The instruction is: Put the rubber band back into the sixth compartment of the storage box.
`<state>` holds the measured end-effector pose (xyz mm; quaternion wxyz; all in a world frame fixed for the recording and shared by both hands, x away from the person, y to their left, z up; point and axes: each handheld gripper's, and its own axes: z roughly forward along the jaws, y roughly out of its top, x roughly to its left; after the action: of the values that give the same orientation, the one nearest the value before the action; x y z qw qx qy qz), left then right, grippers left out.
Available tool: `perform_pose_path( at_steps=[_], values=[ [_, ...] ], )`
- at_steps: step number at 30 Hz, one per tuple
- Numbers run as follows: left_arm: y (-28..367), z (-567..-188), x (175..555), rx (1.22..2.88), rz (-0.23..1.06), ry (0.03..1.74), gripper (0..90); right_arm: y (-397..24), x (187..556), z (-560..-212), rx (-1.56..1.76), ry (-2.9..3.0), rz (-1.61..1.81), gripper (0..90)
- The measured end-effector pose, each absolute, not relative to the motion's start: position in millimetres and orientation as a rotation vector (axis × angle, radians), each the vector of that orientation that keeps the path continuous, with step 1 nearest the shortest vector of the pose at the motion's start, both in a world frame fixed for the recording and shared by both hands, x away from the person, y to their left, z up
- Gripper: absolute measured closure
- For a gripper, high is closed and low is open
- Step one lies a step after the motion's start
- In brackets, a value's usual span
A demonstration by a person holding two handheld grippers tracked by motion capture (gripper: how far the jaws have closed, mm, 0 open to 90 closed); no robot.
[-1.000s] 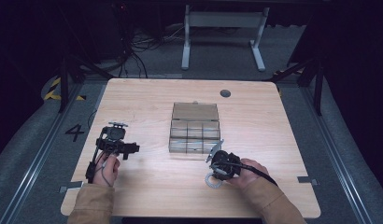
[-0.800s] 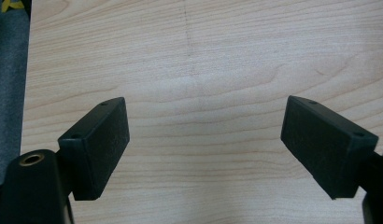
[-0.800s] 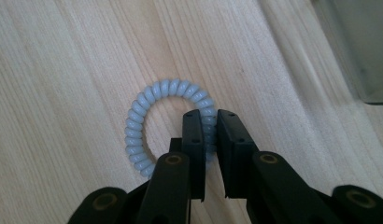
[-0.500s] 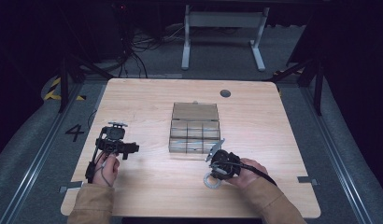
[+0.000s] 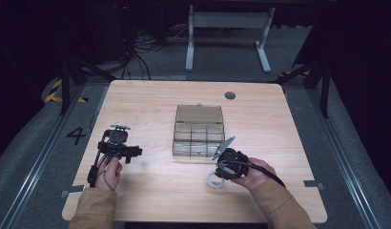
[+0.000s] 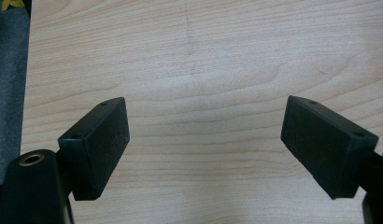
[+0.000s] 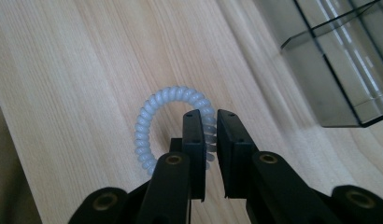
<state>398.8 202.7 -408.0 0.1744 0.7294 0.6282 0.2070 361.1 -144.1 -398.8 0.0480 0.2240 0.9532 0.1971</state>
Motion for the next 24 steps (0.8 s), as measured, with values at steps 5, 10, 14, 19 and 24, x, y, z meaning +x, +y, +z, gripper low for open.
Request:
perform_pose_path(
  at_steps=[5, 10, 14, 19, 24],
  values=[
    [203, -408, 399, 2.063, 0.589, 1.784, 16.0, -146, 364, -391, 0.679, 2.893, 0.612, 82.5],
    [204, -408, 399, 2.065, 0.586, 1.782, 16.0, -145, 366, -384, 0.678, 2.886, 0.623, 82.4],
    [205, -408, 399, 2.067, 0.583, 1.785, 16.0, -145, 370, -378, 0.711, 2.873, 0.629, 82.4],
    [205, -408, 399, 2.062, 0.581, 1.789, 16.0, -146, 372, -371, 0.728, 2.852, 0.648, 82.4],
    [206, -408, 399, 2.06, 0.58, 1.79, 16.0, -145, 374, -362, 0.708, 2.843, 0.661, 82.4]
  ],
)
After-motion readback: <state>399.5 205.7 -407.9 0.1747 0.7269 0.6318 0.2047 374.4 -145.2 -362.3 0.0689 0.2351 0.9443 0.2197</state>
